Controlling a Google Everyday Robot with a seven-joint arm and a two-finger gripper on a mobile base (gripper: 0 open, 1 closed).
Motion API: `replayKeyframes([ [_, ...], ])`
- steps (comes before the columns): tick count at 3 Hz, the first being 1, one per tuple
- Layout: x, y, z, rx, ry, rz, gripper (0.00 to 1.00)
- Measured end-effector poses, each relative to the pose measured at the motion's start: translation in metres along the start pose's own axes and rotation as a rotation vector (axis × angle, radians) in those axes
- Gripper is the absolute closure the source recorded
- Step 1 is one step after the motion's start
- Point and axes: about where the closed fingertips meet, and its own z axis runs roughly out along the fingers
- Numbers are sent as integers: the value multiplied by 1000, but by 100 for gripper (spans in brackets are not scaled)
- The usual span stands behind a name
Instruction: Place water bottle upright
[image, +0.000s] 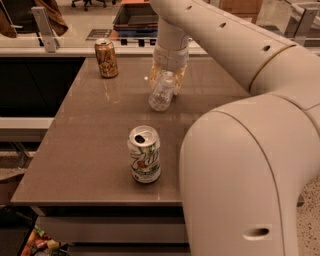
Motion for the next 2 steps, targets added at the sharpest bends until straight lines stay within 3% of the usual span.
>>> replayKeyframes([
  [1, -1, 1, 3, 0, 0, -1, 88],
  [2, -1, 1, 4, -1, 0, -2, 100],
])
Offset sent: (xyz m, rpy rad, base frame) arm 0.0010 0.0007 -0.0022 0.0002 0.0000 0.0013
